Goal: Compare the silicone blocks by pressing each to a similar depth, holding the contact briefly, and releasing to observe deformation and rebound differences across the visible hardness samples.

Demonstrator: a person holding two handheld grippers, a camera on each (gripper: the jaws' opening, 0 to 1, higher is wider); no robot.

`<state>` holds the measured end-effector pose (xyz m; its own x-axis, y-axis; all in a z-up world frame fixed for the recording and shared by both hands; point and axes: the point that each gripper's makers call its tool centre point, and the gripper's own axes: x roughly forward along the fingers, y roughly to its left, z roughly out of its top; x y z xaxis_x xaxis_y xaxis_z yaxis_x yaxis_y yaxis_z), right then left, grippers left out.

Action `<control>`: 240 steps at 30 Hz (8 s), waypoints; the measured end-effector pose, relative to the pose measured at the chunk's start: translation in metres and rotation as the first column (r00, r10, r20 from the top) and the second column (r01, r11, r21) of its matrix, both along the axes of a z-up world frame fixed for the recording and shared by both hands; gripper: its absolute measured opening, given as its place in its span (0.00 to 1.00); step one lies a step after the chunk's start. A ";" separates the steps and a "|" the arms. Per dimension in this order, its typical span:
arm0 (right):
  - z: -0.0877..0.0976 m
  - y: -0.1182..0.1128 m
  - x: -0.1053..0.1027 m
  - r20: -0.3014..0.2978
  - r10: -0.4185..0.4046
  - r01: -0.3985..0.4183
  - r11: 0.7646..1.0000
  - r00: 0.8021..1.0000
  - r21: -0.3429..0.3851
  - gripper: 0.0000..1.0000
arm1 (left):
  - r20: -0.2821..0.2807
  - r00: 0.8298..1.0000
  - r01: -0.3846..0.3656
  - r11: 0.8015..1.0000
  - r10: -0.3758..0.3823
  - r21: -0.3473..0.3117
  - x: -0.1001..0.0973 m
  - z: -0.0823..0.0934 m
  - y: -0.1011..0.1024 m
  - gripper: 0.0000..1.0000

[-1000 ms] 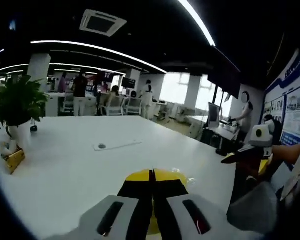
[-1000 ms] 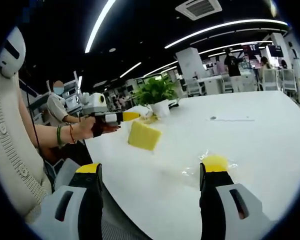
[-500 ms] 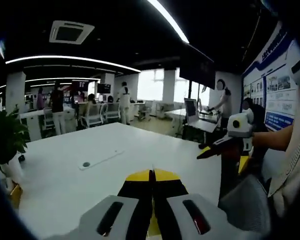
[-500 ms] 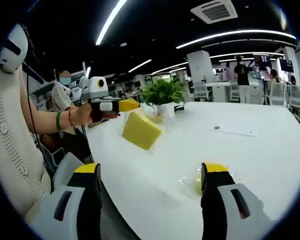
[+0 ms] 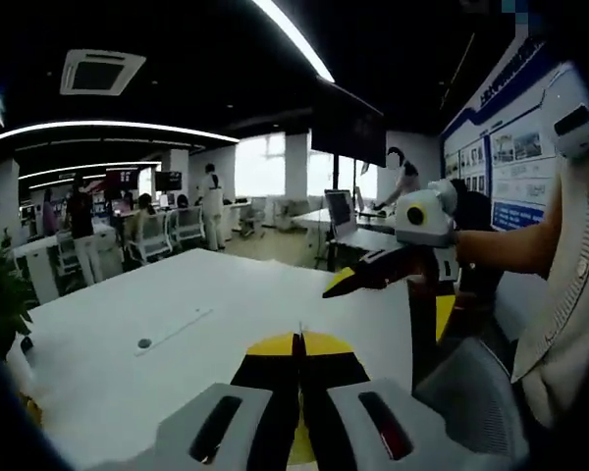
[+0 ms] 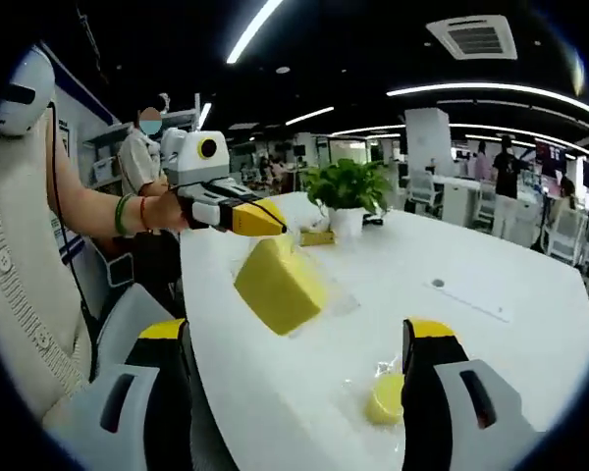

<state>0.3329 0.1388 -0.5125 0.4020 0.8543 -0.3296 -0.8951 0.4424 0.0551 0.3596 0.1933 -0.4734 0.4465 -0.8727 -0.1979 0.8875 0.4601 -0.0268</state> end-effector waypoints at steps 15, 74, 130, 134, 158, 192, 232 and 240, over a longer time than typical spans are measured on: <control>-0.008 0.051 0.017 -0.016 0.181 -0.182 0.980 0.983 -0.076 0.83 | 0.028 0.991 0.133 0.991 -0.133 0.006 -0.017 0.017 -0.017 0.00; -0.025 0.089 -0.032 -0.030 0.422 -0.420 0.887 0.906 -0.193 0.08 | 0.210 0.921 0.310 0.944 -0.328 0.117 -0.074 0.025 -0.017 0.00; -0.040 0.085 -0.004 0.016 0.363 -0.349 0.907 0.932 -0.236 0.25 | 0.189 0.961 0.173 0.971 -0.203 0.164 -0.048 0.012 -0.015 0.00; -0.042 0.083 -0.006 -0.005 0.356 -0.347 0.907 0.934 -0.238 0.30 | 0.168 0.967 0.166 0.974 -0.191 0.152 -0.046 0.011 -0.015 0.00; -0.042 0.085 -0.005 0.023 0.354 -0.340 0.914 0.935 -0.221 0.43 | 0.155 0.974 0.143 0.980 -0.164 0.139 -0.045 0.008 -0.007 0.00; -0.005 -0.022 -0.008 0.036 -0.274 0.250 0.917 0.961 0.311 0.96 | -0.008 0.998 -0.057 0.993 0.058 0.106 -0.008 -0.032 0.030 0.00; -0.044 -0.083 -0.048 -0.089 -0.441 0.449 0.858 0.893 0.249 0.90 | -0.096 0.981 -0.148 0.969 0.169 0.199 0.064 -0.127 0.054 0.00; -0.053 -0.083 -0.041 -0.115 -0.442 0.457 0.862 0.890 0.220 0.88 | -0.073 0.968 -0.214 0.946 0.238 0.244 0.104 -0.146 0.082 0.00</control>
<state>0.2922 0.0557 -0.5659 0.7472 0.6406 -0.1770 -0.5943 0.7632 0.2535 0.4631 0.2749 -0.6195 0.5939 -0.6756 -0.4368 0.7576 0.6524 0.0211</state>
